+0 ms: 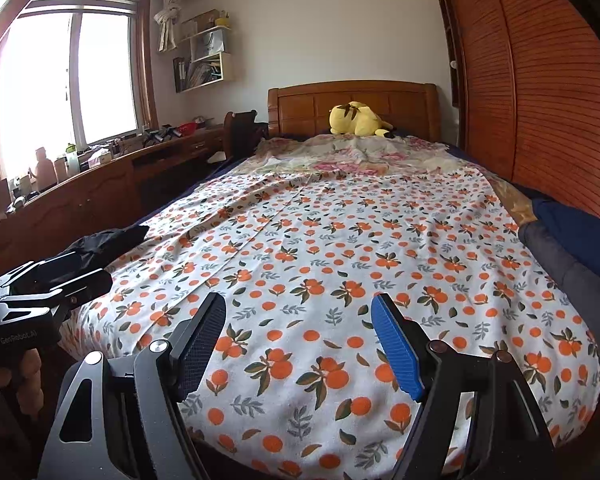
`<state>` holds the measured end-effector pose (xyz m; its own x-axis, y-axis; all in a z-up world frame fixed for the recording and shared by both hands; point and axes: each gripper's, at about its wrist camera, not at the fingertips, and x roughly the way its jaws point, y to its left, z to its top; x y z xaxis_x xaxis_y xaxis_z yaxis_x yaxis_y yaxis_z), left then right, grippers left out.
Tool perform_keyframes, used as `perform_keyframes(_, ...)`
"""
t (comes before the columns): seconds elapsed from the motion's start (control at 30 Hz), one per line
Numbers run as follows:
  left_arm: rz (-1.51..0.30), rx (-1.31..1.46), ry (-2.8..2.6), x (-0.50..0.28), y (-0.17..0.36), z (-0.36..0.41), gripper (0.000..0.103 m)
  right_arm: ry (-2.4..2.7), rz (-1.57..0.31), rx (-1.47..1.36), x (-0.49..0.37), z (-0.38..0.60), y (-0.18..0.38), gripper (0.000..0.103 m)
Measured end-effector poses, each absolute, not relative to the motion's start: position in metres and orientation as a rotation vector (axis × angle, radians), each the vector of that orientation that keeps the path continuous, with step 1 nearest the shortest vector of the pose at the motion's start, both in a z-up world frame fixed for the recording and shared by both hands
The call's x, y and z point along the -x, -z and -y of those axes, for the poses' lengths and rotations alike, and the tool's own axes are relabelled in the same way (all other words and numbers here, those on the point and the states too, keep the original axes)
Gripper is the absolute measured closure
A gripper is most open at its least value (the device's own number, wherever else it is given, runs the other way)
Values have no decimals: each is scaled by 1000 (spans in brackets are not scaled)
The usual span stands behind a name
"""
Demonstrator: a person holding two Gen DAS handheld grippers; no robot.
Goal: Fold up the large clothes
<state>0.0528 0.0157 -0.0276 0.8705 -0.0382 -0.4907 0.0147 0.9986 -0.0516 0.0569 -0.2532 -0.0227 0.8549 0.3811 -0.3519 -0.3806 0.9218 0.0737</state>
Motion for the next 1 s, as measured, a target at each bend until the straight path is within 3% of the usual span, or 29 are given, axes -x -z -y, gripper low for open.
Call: perform_keyframes(1.0,-506,31,27,-47,23,-15,13,-391,-369,-29,-58,243,26,26)
